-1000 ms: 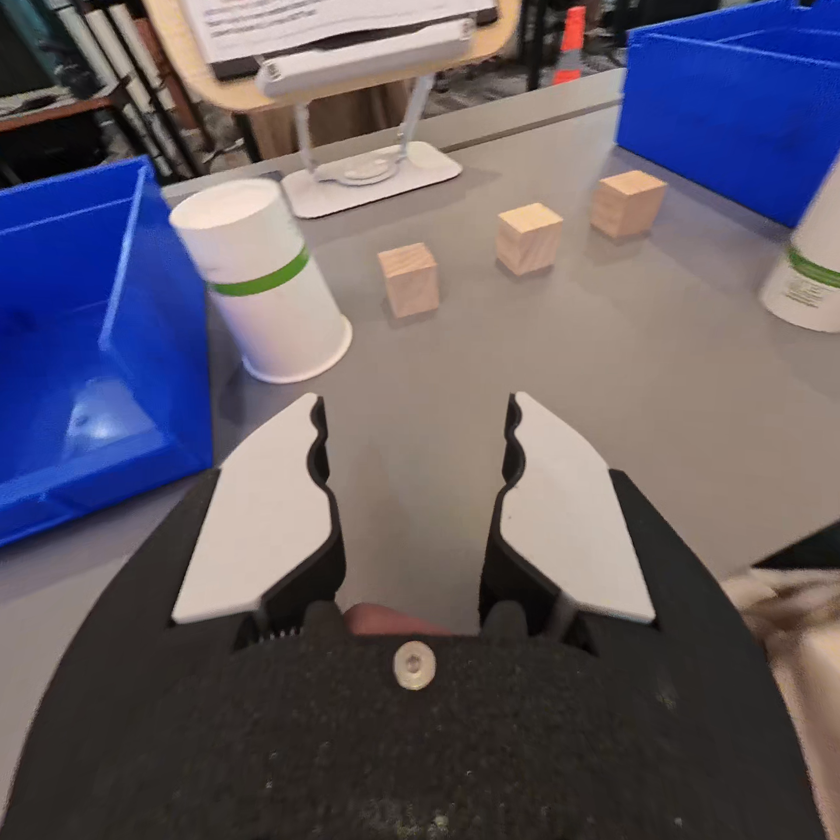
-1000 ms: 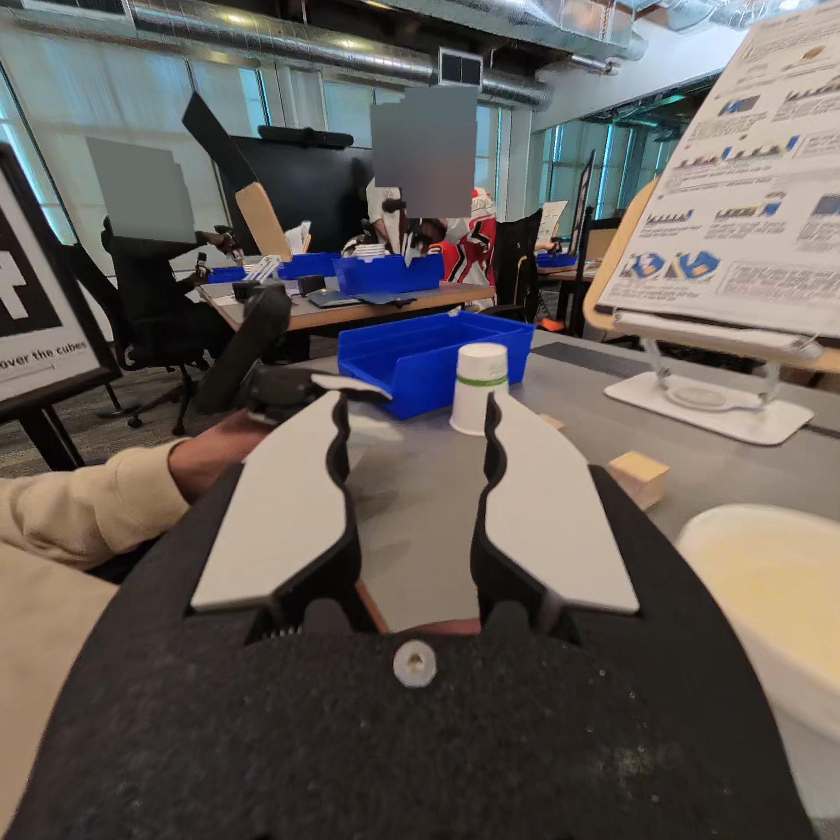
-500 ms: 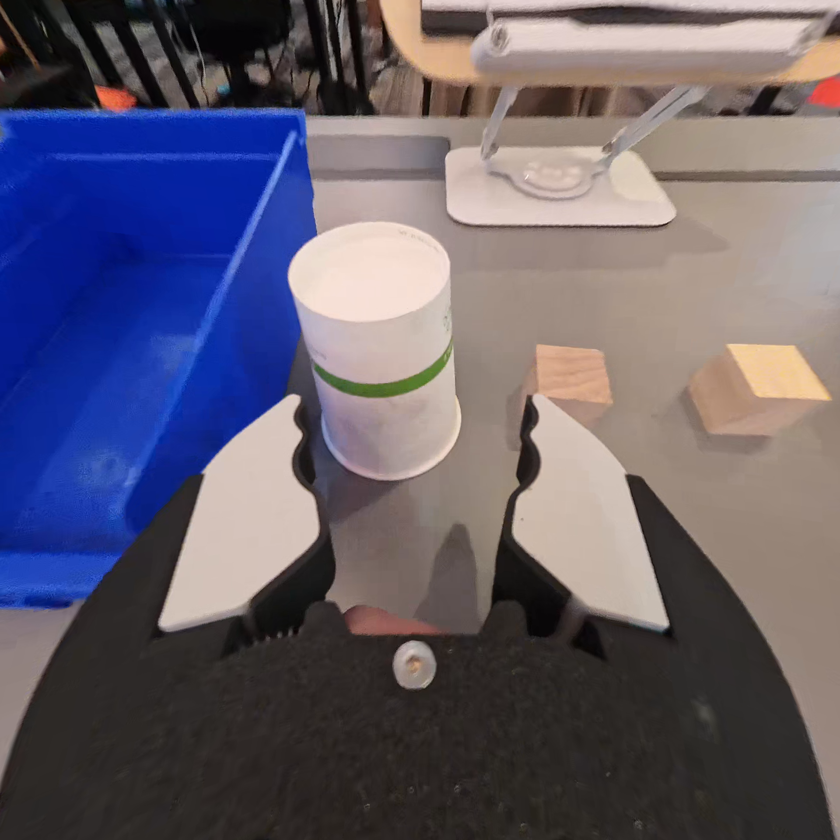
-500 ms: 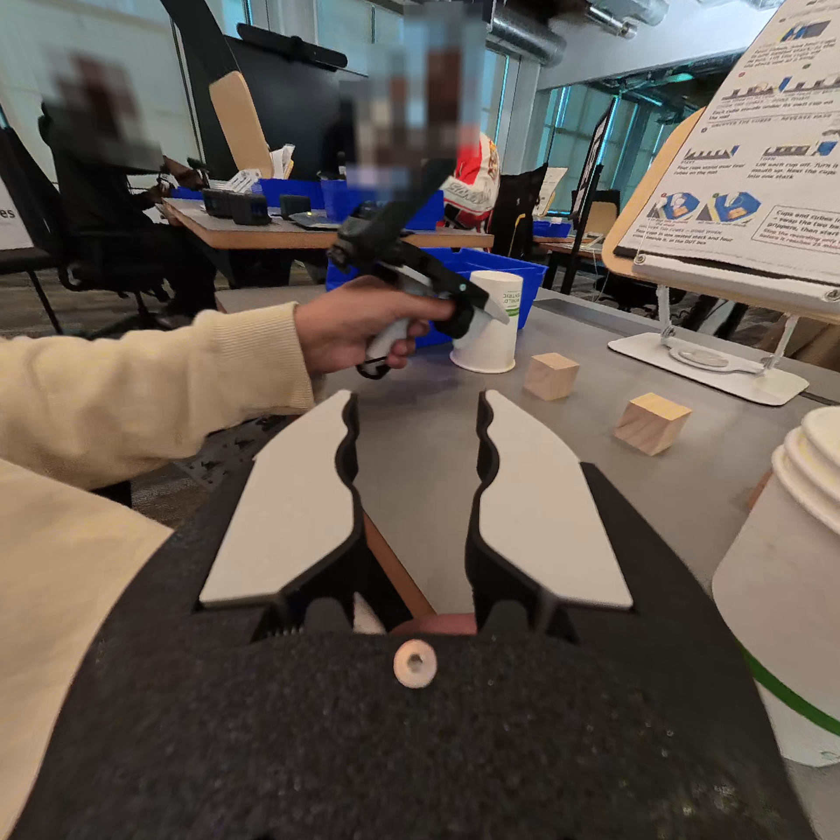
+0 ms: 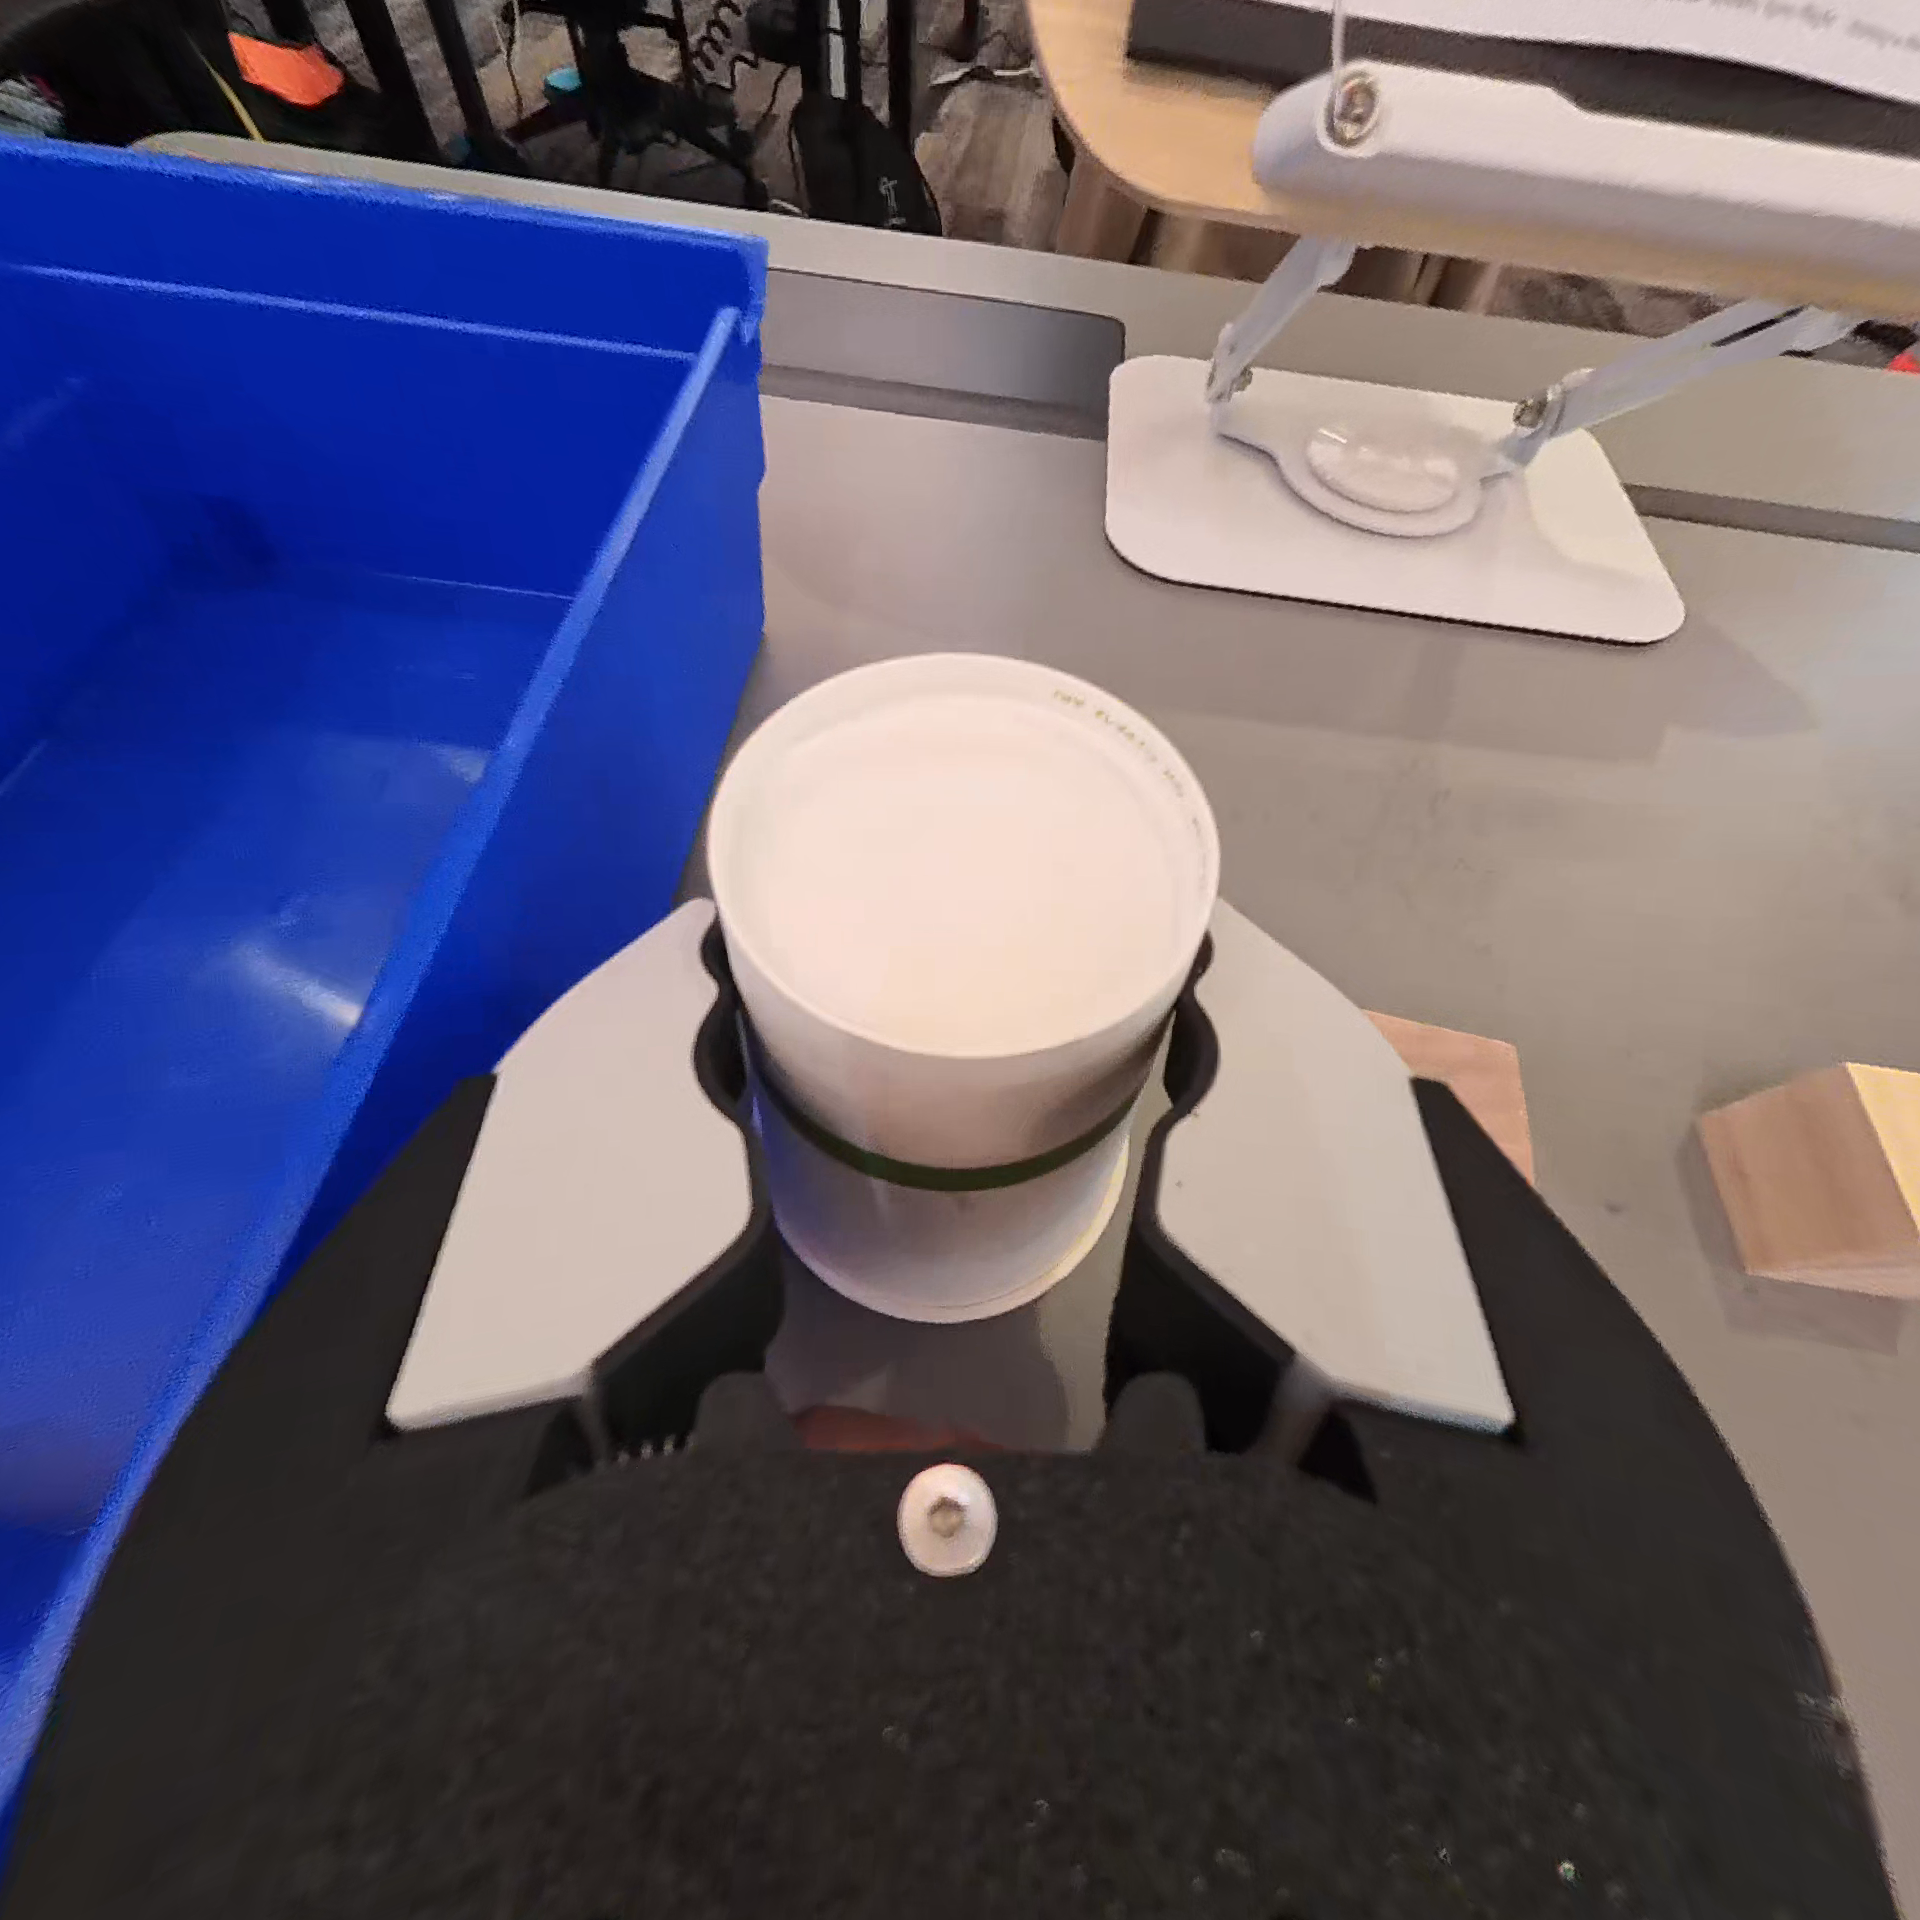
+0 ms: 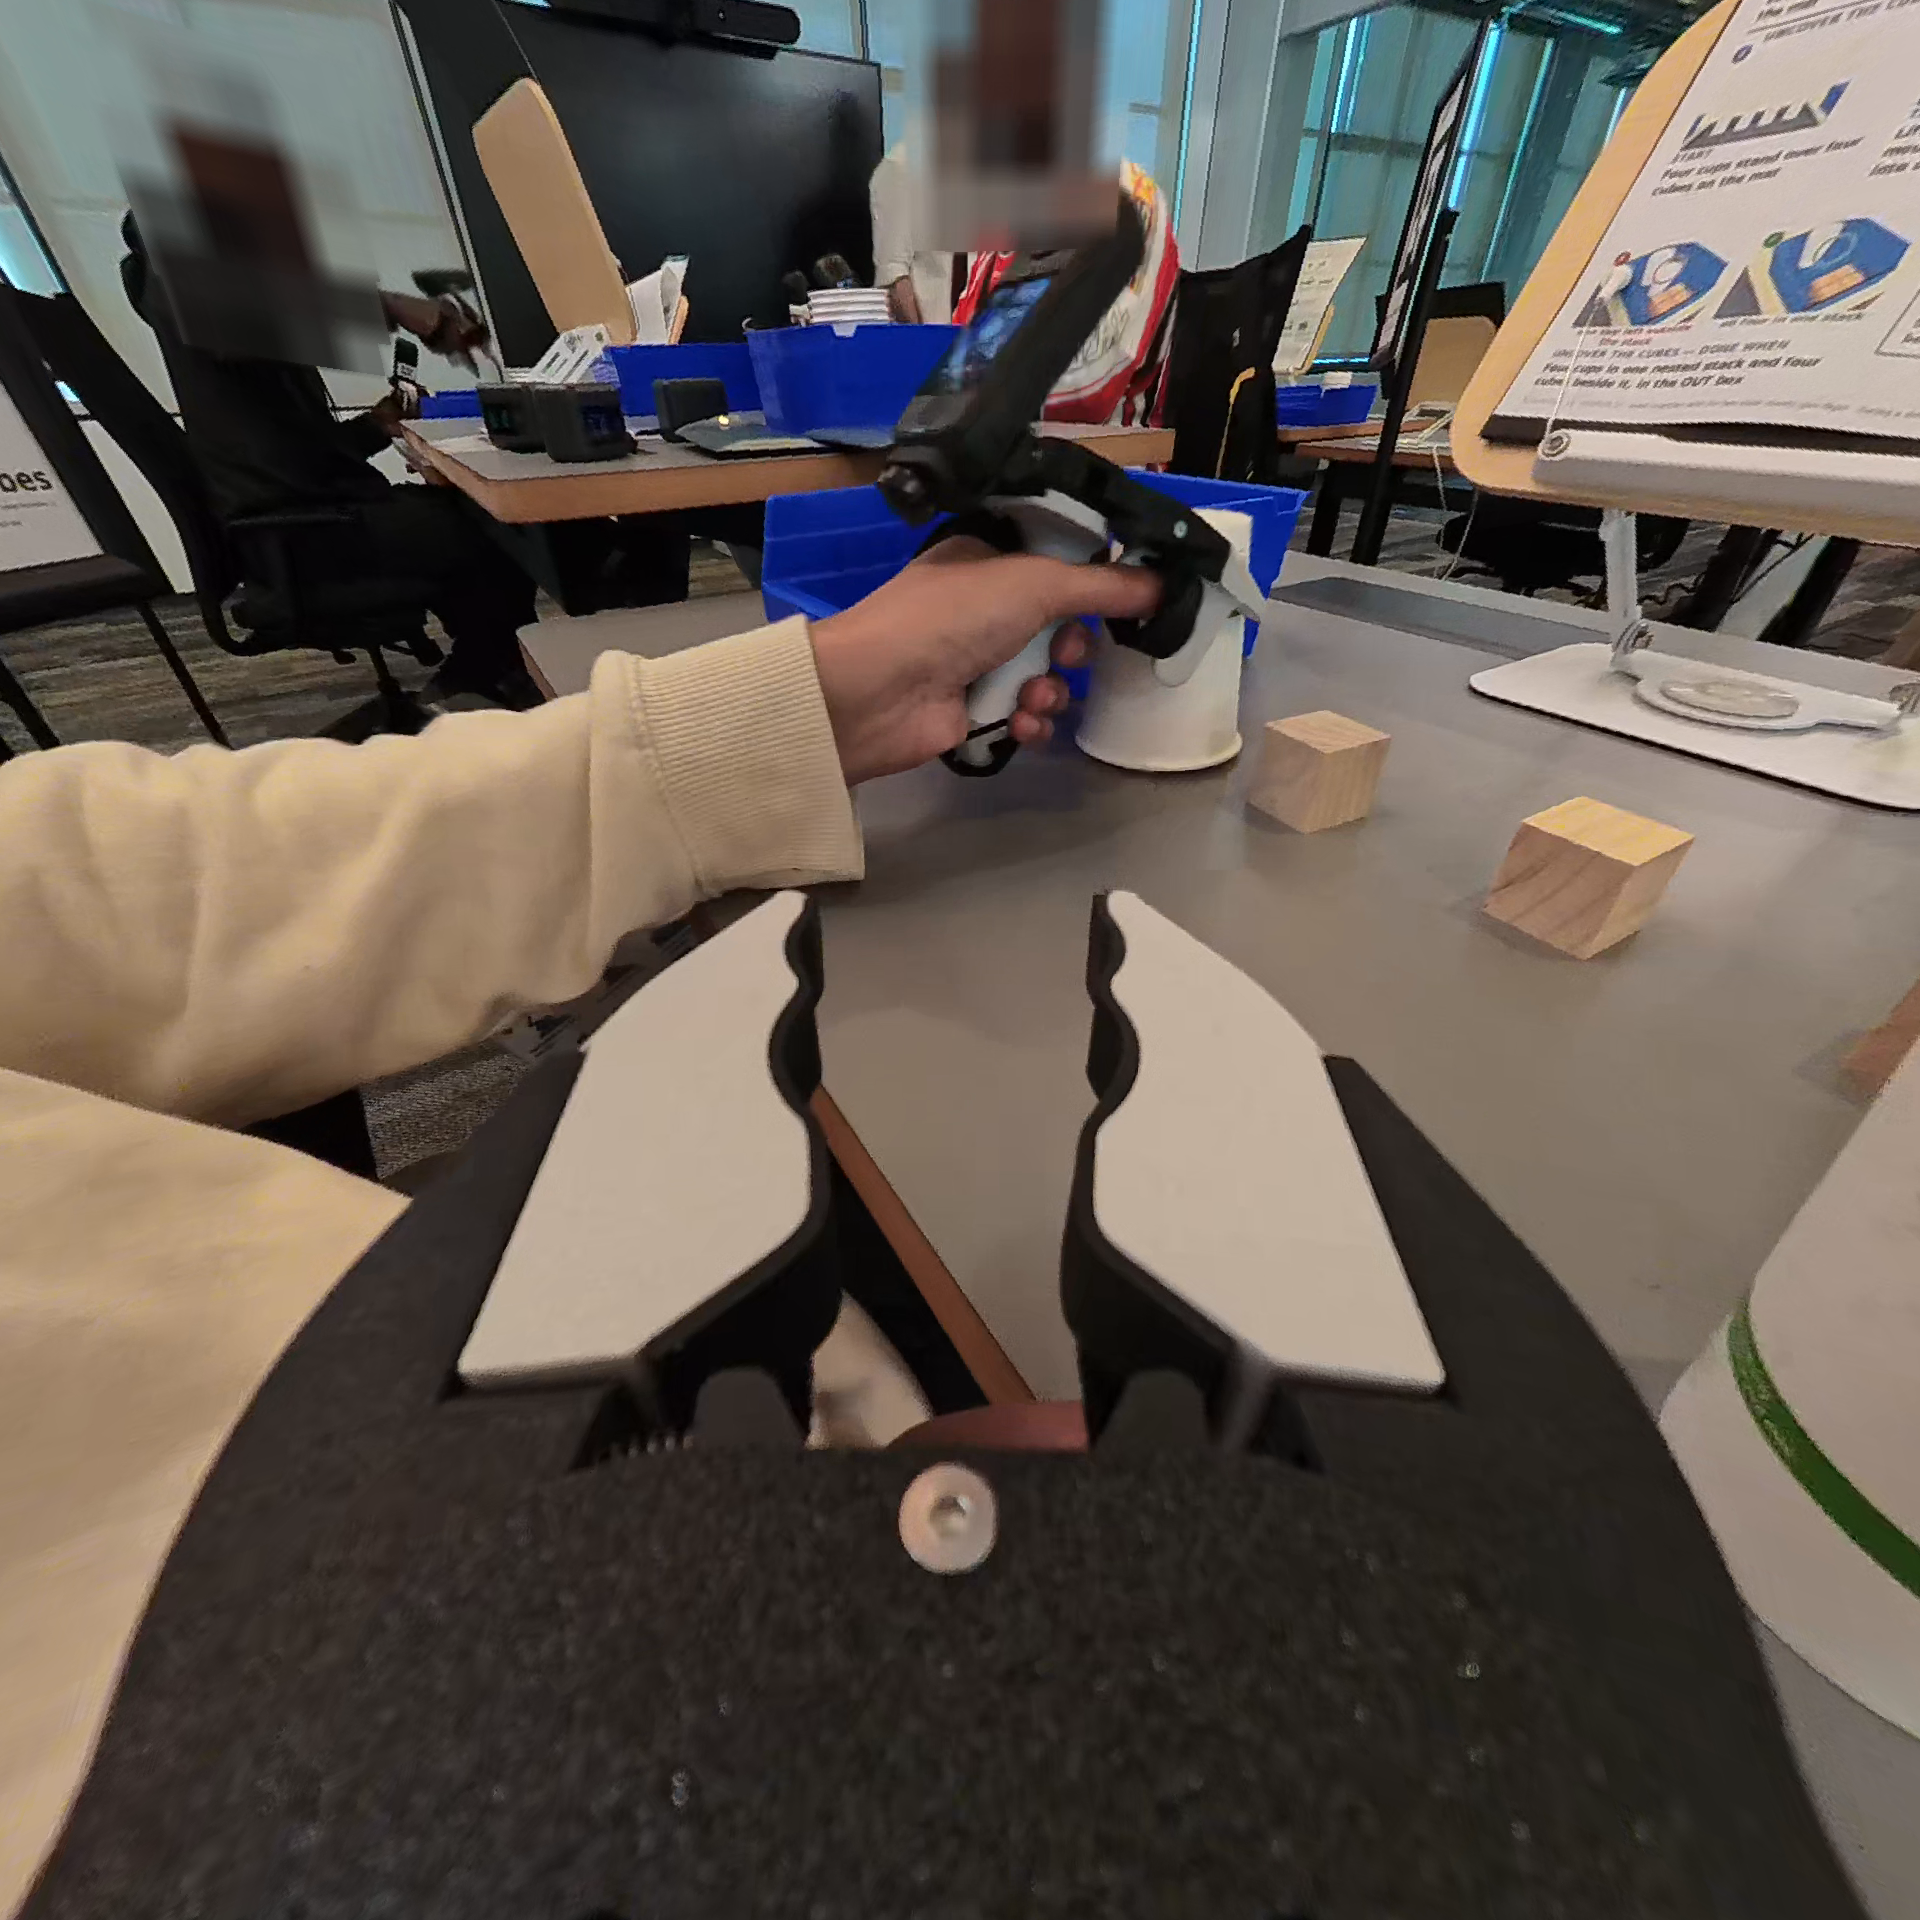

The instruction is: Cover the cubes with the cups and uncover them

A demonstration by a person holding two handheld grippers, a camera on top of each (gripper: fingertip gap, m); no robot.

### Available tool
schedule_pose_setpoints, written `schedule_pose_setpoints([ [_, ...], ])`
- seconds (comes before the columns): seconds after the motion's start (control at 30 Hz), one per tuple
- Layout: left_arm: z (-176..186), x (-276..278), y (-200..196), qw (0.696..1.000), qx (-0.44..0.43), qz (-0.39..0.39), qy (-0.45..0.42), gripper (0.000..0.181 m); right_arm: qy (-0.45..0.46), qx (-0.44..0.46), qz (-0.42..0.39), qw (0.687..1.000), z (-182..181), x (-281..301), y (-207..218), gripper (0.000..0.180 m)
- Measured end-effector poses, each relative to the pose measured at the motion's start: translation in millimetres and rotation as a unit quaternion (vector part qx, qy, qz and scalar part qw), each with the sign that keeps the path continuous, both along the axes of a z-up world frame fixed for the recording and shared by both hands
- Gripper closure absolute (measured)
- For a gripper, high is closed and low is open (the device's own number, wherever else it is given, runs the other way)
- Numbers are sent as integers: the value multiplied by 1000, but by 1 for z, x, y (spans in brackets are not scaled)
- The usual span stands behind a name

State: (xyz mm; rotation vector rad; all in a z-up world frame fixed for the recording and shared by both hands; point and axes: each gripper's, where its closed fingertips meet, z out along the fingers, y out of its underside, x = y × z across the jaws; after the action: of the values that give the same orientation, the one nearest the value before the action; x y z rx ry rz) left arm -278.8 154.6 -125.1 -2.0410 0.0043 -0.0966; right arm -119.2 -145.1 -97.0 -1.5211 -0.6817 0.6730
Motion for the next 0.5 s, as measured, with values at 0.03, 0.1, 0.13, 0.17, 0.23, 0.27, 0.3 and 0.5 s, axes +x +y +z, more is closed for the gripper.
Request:
schedule_pose_setpoints([
  [0.03, 3, 0, -3, 1000, 2, -6, -5, 101, 3, 0, -3, 1000, 1, 2, 1, 131],
  [0.1, 17, -2, -10, 1000, 21, -18, -2, 101, 11, 1, -9, 1000, 3, 8, 4, 131],
  [0.13, 28, -2, -15, 999, 38, -31, -1, 101, 15, -1, -14, 1000, 4, 11, 6, 131],
  [0.17, 40, -3, -20, 997, 55, -45, 2, 101, 21, -4, -20, 1000, 5, 15, 8, 131],
  [0.23, 71, 1, -34, 990, 97, -101, -3, 101, 42, -13, -25, 999, 7, 22, 11, 131],
  [0.27, 86, 4, -43, 984, 115, -138, -12, 101, 53, -20, -26, 998, 8, 26, 13, 130],
  [0.3, 100, 5, -54, 976, 130, -172, -23, 101, 64, -28, -24, 997, 7, 29, 15, 130],
  [0.5, 151, 7, -131, 891, 139, -361, -236, 101, 174, -41, -5, 984, 34, 35, 19, 128],
])
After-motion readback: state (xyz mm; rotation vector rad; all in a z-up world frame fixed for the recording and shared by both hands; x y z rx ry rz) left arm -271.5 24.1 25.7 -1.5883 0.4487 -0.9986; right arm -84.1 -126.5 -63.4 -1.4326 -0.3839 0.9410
